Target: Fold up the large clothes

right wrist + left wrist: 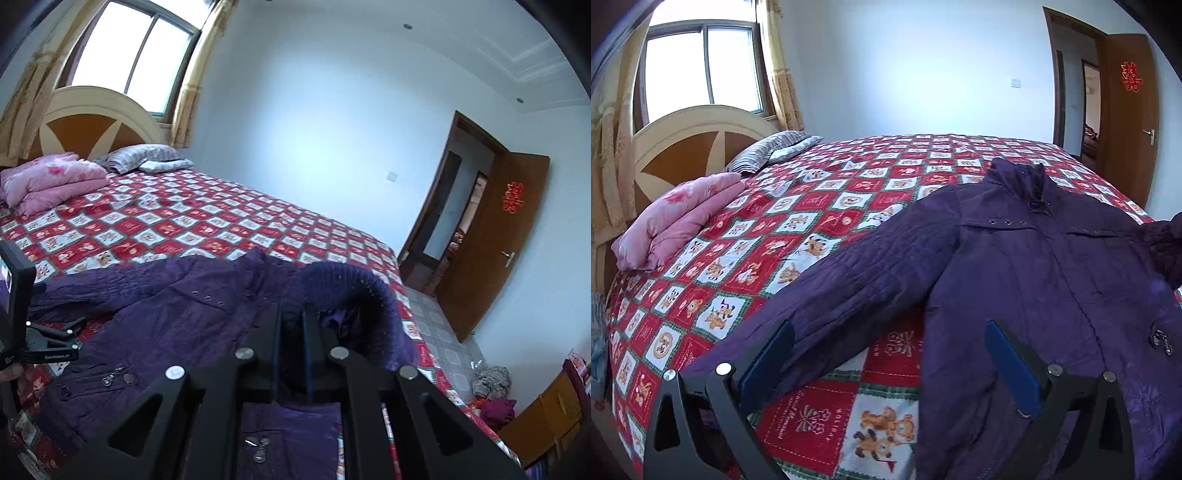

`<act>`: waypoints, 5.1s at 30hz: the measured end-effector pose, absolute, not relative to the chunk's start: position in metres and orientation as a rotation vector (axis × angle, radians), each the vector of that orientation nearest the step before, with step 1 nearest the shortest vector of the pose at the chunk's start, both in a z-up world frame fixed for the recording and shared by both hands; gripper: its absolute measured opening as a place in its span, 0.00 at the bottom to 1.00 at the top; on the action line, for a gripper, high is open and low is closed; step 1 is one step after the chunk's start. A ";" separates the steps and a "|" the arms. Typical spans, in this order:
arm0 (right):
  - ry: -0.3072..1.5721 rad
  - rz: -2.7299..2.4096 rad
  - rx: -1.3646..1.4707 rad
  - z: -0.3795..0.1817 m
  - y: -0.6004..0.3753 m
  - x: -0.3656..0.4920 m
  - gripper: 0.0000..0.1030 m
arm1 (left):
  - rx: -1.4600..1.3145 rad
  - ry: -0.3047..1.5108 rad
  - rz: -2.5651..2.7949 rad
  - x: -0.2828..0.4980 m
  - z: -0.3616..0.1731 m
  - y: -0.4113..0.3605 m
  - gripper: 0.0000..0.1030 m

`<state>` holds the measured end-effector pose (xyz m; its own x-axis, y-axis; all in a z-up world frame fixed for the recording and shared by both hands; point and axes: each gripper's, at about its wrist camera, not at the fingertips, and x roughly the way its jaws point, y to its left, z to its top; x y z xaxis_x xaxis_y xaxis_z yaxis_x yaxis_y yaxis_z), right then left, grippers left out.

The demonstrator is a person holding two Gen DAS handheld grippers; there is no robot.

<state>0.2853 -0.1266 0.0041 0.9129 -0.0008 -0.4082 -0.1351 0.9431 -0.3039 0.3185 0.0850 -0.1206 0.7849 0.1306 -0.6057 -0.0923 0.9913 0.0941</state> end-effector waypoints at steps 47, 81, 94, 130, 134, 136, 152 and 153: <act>0.862 0.187 -0.194 -0.200 -0.053 0.431 0.55 | 0.092 0.675 0.105 0.358 -0.117 0.019 0.99; 0.770 -0.039 -0.042 -0.197 -0.208 0.461 0.66 | 0.125 0.816 0.202 0.400 -0.180 0.002 0.99; 0.690 0.019 0.003 -0.173 -0.218 0.449 0.67 | 0.145 0.659 0.232 0.374 -0.132 -0.009 0.99; 0.896 0.133 -0.097 -0.213 -0.139 0.456 0.73 | 0.149 0.874 0.077 0.428 -0.201 -0.050 1.00; 0.889 0.116 -0.131 -0.218 -0.134 0.456 0.73 | 0.114 0.890 0.057 0.430 -0.201 -0.045 1.00; 0.887 0.106 -0.146 -0.220 -0.132 0.458 0.73 | 0.093 0.900 0.046 0.432 -0.202 -0.042 1.00; 0.874 0.097 -0.134 -0.219 -0.133 0.456 0.75 | 0.054 0.855 0.078 0.413 -0.170 -0.019 0.99; 0.874 0.099 -0.128 -0.219 -0.134 0.456 0.75 | 0.035 0.836 0.077 0.406 -0.160 -0.010 0.99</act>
<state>0.4557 -0.1341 -0.2187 0.6383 0.0340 -0.7691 -0.1391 0.9877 -0.0717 0.4062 -0.0100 -0.1604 0.6680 0.0823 -0.7396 -0.0550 0.9966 0.0612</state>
